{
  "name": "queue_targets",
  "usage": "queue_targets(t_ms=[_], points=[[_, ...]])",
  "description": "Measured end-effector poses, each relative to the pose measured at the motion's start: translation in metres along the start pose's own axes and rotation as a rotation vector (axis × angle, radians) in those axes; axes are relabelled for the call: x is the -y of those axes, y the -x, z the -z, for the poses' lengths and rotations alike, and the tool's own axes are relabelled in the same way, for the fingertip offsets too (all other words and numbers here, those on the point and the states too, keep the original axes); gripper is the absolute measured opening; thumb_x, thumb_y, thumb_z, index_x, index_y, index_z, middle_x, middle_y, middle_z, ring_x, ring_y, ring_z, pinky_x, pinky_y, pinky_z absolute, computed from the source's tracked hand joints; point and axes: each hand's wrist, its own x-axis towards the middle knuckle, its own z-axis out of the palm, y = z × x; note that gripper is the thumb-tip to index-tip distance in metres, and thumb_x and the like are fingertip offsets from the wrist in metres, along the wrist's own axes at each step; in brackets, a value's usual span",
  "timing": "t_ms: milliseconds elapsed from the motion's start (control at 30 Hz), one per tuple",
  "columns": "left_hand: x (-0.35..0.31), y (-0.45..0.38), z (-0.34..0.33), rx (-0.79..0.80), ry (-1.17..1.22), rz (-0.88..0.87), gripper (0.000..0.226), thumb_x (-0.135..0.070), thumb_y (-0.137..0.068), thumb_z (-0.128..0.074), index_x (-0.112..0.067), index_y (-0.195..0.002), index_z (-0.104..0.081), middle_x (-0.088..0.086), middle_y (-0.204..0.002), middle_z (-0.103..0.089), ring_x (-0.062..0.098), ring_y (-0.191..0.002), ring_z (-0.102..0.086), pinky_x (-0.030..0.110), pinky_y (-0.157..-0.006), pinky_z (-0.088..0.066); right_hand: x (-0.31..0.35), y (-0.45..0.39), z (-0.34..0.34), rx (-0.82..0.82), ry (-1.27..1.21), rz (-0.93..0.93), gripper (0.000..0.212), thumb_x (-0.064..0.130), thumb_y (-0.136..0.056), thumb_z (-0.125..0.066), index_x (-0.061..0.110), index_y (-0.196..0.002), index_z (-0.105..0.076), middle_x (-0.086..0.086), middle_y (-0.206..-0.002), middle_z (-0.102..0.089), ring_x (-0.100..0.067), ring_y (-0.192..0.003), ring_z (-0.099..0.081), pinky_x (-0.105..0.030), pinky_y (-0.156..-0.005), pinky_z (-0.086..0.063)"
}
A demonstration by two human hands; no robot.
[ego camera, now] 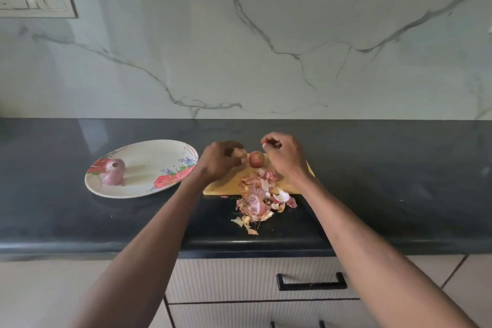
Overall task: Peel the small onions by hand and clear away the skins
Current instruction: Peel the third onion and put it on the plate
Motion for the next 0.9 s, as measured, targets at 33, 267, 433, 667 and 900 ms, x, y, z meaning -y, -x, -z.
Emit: queue_targets(t_ms=[33,267,433,667,900], points=[[0.002,-0.002,0.001,-0.05,0.146,0.016,0.034,-0.02,-0.087,-0.077,-0.02,-0.12,-0.07,0.004,-0.112,-0.074,0.013,-0.096,-0.069,0.026,-0.077,-0.049,0.0,-0.004,-0.002,-0.005,-0.051,-0.01,0.014,0.008,-0.094,-0.064,0.014,-0.097,-0.077,0.008,-0.092,-0.07,-0.004,-0.084,-0.062,-0.004,-0.068,-0.043],[-0.002,-0.016,-0.001,-0.032,0.75,-0.017,0.037,-0.006,-0.076,-0.084,-0.004,-0.107,-0.063,0.016,-0.101,-0.074,0.025,-0.09,-0.071,0.043,-0.089,-0.059,0.003,-0.027,-0.007,0.162,-0.338,-0.04,0.031,0.017,-0.087,-0.077,0.038,-0.11,-0.073,0.01,-0.11,-0.075,-0.01,-0.104,-0.07,-0.041,-0.096,-0.057],[-0.008,-0.01,0.001,0.029,0.888,-0.06,0.035,-0.01,-0.076,-0.08,-0.003,-0.105,-0.06,0.022,-0.104,-0.074,0.033,-0.092,-0.073,0.042,-0.083,-0.061,-0.002,-0.023,0.0,0.228,-0.517,-0.03,0.039,0.005,-0.081,-0.08,0.035,-0.106,-0.074,0.006,-0.108,-0.077,-0.011,-0.106,-0.071,-0.038,-0.098,-0.056],[-0.018,0.017,0.0,0.094,1.046,-0.032,0.025,-0.009,-0.087,-0.066,0.001,-0.109,-0.073,0.022,-0.107,-0.074,0.031,-0.097,-0.074,0.035,-0.083,-0.061,-0.003,0.006,0.011,0.212,-0.652,-0.066,0.035,0.007,-0.079,-0.081,0.027,-0.107,-0.077,-0.002,-0.112,-0.076,-0.02,-0.11,-0.07,-0.049,-0.101,-0.053],[-0.032,0.064,-0.016,-0.084,1.051,-0.043,0.013,-0.009,-0.081,-0.072,-0.005,-0.092,-0.079,0.018,-0.094,-0.077,0.024,-0.08,-0.075,0.029,-0.075,-0.061,-0.001,0.052,0.024,0.266,-0.819,-0.136,0.047,0.013,-0.075,-0.08,0.012,-0.121,-0.072,-0.009,-0.118,-0.074,-0.026,-0.116,-0.067,-0.047,-0.101,-0.052]])
